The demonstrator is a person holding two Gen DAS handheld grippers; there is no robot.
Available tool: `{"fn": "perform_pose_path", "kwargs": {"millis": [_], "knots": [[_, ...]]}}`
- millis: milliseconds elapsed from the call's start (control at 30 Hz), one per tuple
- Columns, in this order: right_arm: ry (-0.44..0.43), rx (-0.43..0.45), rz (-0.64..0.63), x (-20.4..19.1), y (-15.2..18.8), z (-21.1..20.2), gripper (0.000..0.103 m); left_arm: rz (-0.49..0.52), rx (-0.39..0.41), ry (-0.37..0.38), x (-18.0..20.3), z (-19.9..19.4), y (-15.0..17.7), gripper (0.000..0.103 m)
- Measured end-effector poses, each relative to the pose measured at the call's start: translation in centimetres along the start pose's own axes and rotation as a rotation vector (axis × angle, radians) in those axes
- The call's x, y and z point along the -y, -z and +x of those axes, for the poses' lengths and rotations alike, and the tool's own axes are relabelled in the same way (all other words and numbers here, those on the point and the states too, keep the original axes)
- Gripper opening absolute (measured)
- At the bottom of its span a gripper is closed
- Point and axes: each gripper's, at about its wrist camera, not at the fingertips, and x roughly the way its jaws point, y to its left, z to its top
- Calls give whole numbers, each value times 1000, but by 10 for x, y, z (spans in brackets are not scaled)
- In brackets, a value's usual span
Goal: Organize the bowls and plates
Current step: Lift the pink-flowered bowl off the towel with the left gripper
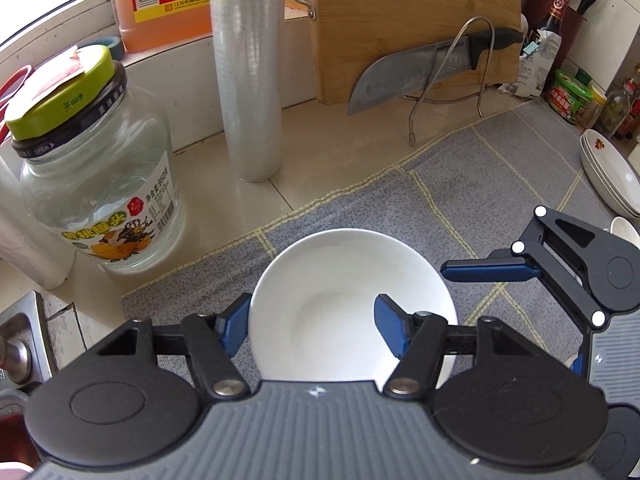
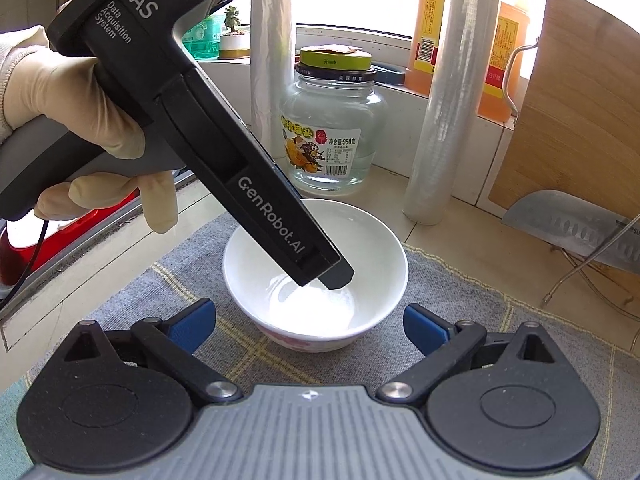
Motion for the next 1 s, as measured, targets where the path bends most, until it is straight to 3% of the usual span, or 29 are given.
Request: {"fn": "perform_pose_path", "kwargs": {"millis": [333, 1000], "knots": [[-13, -21, 29, 6, -3, 7, 91, -4, -3, 11, -2, 1, -1, 63], [-15, -35, 27, 7, -4, 11, 91, 6, -13, 14, -3, 7, -4, 62]]}}
